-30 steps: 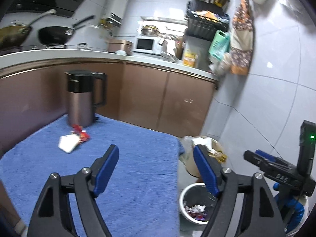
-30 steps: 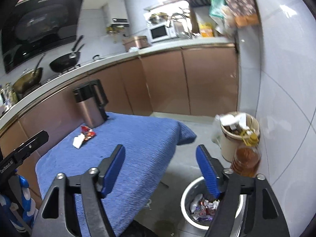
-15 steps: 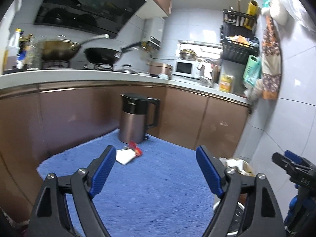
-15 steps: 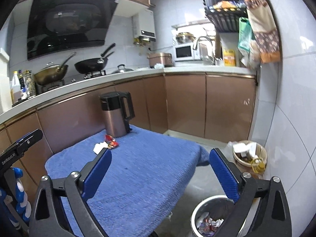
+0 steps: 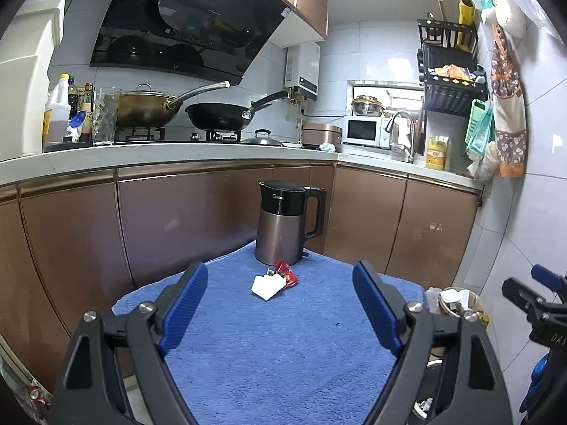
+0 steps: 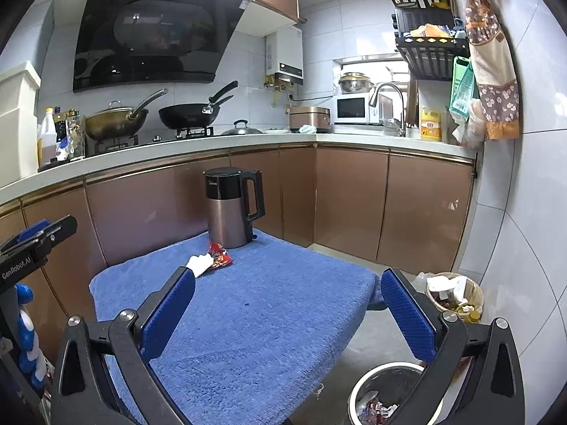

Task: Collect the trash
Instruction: 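Move both tools back from the bin over the towel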

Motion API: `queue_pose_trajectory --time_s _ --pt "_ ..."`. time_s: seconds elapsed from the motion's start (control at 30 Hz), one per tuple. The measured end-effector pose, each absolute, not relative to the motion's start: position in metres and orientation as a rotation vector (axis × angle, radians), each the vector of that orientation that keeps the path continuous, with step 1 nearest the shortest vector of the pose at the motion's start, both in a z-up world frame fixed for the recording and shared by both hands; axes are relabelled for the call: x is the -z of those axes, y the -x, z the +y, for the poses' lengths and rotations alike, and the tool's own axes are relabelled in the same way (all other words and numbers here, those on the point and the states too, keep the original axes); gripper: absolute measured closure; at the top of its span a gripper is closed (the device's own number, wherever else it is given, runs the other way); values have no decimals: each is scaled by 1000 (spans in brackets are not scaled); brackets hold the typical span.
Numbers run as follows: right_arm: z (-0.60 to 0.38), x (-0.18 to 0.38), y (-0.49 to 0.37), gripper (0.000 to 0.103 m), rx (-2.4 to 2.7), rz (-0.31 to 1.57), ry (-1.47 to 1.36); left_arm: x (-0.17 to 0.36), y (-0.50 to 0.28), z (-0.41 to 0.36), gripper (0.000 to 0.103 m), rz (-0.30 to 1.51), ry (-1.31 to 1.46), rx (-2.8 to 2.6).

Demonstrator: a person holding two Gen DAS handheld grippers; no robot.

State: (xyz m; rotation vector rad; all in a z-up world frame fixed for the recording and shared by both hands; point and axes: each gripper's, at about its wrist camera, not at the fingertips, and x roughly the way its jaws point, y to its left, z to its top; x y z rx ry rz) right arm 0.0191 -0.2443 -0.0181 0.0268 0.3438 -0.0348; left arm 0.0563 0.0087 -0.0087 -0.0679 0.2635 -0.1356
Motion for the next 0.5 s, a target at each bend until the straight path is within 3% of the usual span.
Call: queue_pose_trajectory --time_s 0.5 --pt "-239 35 -58 0 7 335 -24 36 -100 12 19 342 31 115"
